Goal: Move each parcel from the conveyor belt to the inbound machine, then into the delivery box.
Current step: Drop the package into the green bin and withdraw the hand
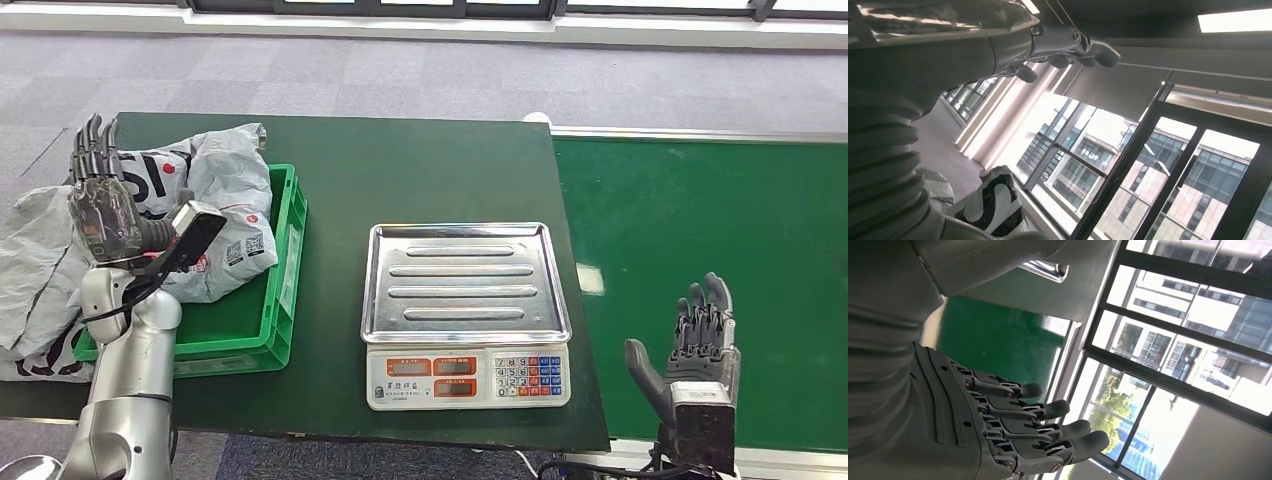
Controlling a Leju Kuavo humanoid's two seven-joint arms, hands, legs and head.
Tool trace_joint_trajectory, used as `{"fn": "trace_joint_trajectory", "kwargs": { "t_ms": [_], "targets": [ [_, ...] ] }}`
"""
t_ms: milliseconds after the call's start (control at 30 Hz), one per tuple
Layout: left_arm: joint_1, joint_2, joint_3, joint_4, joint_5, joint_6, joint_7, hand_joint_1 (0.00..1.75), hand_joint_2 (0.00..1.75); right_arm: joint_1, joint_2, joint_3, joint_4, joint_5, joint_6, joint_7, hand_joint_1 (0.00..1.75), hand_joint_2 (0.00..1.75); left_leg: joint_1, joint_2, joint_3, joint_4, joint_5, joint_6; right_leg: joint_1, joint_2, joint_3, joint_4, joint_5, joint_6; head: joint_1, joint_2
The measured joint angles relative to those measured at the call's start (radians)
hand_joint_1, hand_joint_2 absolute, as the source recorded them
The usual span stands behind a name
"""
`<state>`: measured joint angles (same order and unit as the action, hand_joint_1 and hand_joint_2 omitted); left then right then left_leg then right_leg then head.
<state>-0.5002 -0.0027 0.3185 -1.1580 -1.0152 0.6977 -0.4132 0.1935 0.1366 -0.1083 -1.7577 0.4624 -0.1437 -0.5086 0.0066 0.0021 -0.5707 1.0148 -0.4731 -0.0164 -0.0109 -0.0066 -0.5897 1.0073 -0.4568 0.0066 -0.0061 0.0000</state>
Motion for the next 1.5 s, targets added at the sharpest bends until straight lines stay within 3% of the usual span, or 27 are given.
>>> {"fn": "trace_joint_trajectory", "kwargs": {
  "t_ms": [267, 500, 700, 800, 1067, 1200, 1333, 1500],
  "targets": [
    [0.042, 0.005, -0.124, -0.077, 0.294, -0.060, -0.049, 0.00, 1.75, 0.006, 0.000, -0.002, -0.007, -0.001, 0.006, -0.013, 0.00, 1.75, 0.000, 0.000, 0.000, 0.000, 0.000, 0.000, 0.000, 0.000, 0.000, 0.000, 0.000, 0.000, 0.000, 0.000],
    [0.109, 0.010, -0.229, -0.220, 0.640, -0.395, -0.084, 0.00, 1.75, 0.011, 0.000, -0.017, -0.009, -0.005, 0.020, -0.019, 0.00, 1.75, 0.000, 0.000, 0.000, 0.000, -0.001, 0.000, 0.000, 0.000, 0.000, 0.000, 0.000, 0.000, 0.000, 0.000],
    [0.253, 0.005, -0.309, -0.310, 0.823, -0.710, -0.120, 0.00, 1.75, 0.025, 0.001, -0.040, -0.018, -0.020, 0.032, -0.020, 0.00, 1.75, -0.001, 0.002, 0.000, 0.000, -0.003, 0.000, -0.001, 0.003, -0.001, 0.000, -0.001, 0.000, 0.000, 0.000],
    [0.318, -0.002, -0.324, -0.327, 0.860, -0.770, -0.140, 0.00, 1.75, 0.031, 0.000, -0.049, -0.018, -0.033, 0.035, -0.021, 0.00, 1.75, -0.001, 0.003, 0.000, 0.000, -0.003, 0.001, -0.001, 0.004, -0.002, 0.000, -0.001, 0.000, 0.000, 0.000],
    [0.488, -0.035, -0.353, -0.400, 0.892, -0.804, -0.181, 0.00, 1.75, 0.039, -0.009, -0.050, -0.018, -0.075, 0.063, -0.011, 0.00, 1.75, -0.001, 0.004, 0.000, 0.000, -0.004, 0.001, -0.001, 0.004, -0.001, 0.000, -0.002, 0.000, 0.000, 0.000],
    [0.540, -0.046, -0.356, -0.430, 1.081, -0.962, -0.189, 0.00, 1.75, 0.034, -0.017, -0.050, -0.015, -0.153, 0.135, 0.004, 0.00, 1.75, -0.001, 0.004, 0.000, 0.000, -0.005, 0.001, -0.001, 0.004, -0.001, 0.000, -0.002, 0.000, 0.000, 0.000],
    [0.585, -0.068, -0.356, -0.434, 1.195, -1.108, -0.212, 0.00, 1.75, 0.032, -0.024, -0.051, -0.007, -0.278, 0.258, 0.009, 0.00, 0.00, -0.001, 0.003, 0.000, 0.000, -0.005, 0.001, -0.001, 0.003, -0.001, 0.000, -0.002, 0.000, 0.000, 0.000],
    [0.603, -0.102, -0.356, -0.430, 1.152, -1.114, -0.206, 0.00, 1.75, 0.034, -0.024, -0.065, 0.004, -0.374, 0.378, 0.020, 0.00, 0.00, -0.001, 0.003, 0.000, 0.000, -0.005, 0.001, -0.001, 0.004, -0.001, 0.000, -0.002, 0.000, 0.000, 0.000]
  ]
}}
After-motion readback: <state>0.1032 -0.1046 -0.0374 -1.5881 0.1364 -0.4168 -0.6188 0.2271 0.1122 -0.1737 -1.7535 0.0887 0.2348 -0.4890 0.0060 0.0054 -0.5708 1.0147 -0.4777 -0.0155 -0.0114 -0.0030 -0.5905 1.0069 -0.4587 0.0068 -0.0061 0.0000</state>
